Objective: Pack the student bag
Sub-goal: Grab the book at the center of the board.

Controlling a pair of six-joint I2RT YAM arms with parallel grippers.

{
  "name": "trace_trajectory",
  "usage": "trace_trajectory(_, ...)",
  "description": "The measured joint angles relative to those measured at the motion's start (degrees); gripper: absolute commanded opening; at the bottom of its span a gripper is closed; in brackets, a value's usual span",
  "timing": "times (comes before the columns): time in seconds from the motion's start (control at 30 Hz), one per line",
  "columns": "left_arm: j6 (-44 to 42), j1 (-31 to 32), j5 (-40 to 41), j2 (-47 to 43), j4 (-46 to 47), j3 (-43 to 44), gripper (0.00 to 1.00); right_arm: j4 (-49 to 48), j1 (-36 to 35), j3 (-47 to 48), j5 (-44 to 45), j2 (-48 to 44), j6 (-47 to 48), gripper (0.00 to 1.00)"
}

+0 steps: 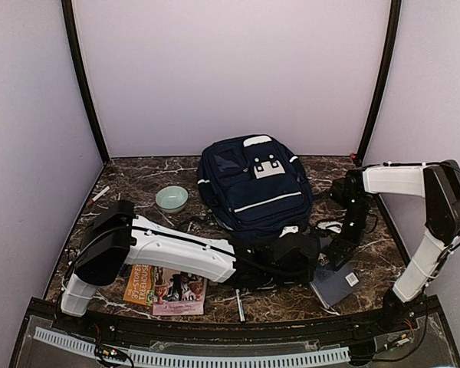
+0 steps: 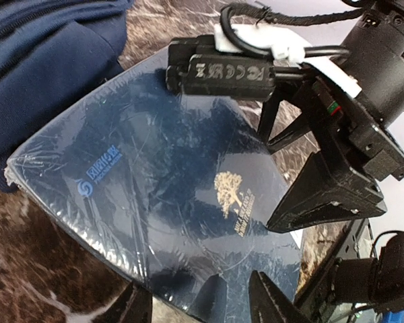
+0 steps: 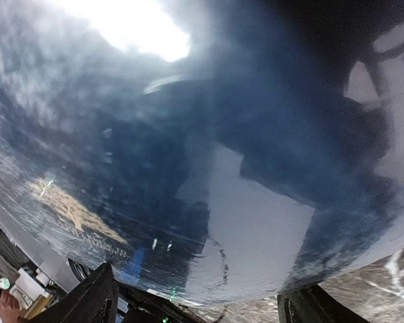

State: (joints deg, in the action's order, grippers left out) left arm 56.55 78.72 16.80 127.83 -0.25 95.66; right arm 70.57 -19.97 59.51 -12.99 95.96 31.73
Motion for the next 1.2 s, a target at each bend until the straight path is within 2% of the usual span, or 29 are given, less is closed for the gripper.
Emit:
trace_trajectory(0.27,-1.36,-4.2,1.99,-0.31,-0.37,-1.09,0.54,-4.17,0.26,8.2,-2.01,3.52,-4.09,0.81)
trace_trajectory(0.4,0.2,-6.6,1.6,-1.49,3.04,-5.73,0.65,-7.98,0.2,8.94,-5.6,4.94,-5.2,0.82)
trace_trajectory(0.5,2.36,-6.69,1.25,-2.4,5.68,-8.0,0.69,-9.44,0.17,8.17,-7.13,5.46,-5.9,0.82)
trace_trajectory(0.9,13.73,-4.33,2.67,-4.11,14.03,-15.32,0.68,-13.35,0.07,4.35,-11.78,6.73,-6.36,0.82)
trace_trajectory(1.2,20.17,-2.95,3.67,-4.13,15.8,-16.83,0.68,-13.4,0.09,3.93,-13.29,7.34,-6.36,0.8)
